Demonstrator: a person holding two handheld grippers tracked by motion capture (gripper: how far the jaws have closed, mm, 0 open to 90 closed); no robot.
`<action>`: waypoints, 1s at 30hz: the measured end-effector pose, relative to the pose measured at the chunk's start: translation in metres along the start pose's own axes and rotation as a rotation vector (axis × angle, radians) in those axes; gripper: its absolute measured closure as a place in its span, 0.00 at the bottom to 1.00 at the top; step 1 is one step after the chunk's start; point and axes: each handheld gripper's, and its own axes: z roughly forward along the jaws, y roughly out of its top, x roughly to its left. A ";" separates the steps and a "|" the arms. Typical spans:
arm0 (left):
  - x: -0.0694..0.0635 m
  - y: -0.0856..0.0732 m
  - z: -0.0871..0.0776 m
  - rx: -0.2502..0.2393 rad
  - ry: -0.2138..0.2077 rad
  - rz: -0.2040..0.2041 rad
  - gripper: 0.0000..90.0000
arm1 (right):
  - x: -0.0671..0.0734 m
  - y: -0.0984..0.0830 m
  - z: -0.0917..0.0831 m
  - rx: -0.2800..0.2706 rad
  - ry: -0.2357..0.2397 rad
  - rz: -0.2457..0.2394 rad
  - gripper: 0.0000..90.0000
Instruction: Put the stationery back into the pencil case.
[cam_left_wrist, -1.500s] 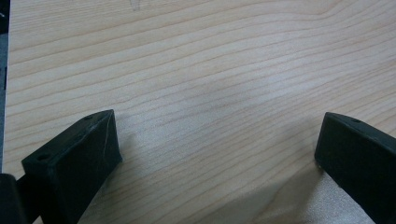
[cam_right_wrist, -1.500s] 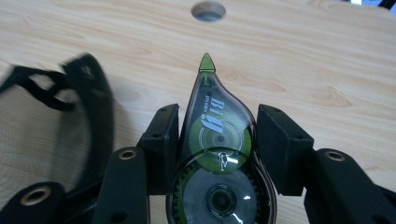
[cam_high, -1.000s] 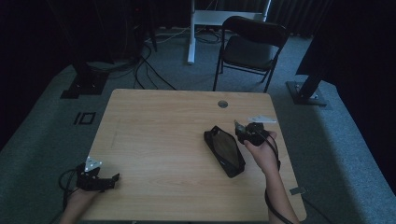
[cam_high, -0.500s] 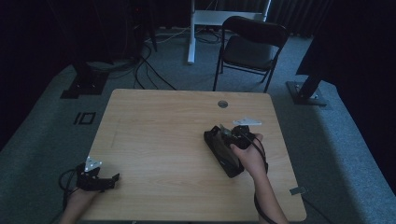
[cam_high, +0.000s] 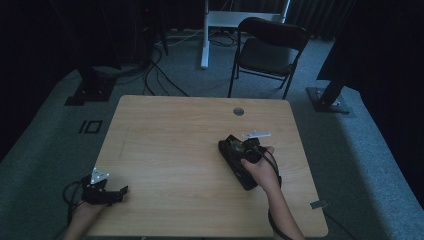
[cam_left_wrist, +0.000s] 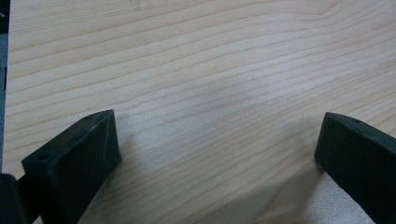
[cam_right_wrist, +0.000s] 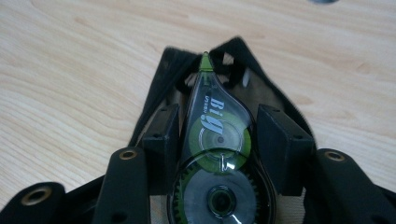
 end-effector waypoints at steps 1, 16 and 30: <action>0.000 0.000 0.000 0.000 0.000 0.000 0.00 | 0.000 -0.001 0.002 0.006 -0.003 -0.001 0.56; 0.000 0.000 0.000 0.000 0.000 0.000 0.00 | -0.001 -0.004 0.019 0.080 0.002 0.014 0.56; 0.000 0.000 0.000 0.000 0.000 0.001 0.00 | 0.004 0.003 0.030 0.138 -0.038 0.031 0.56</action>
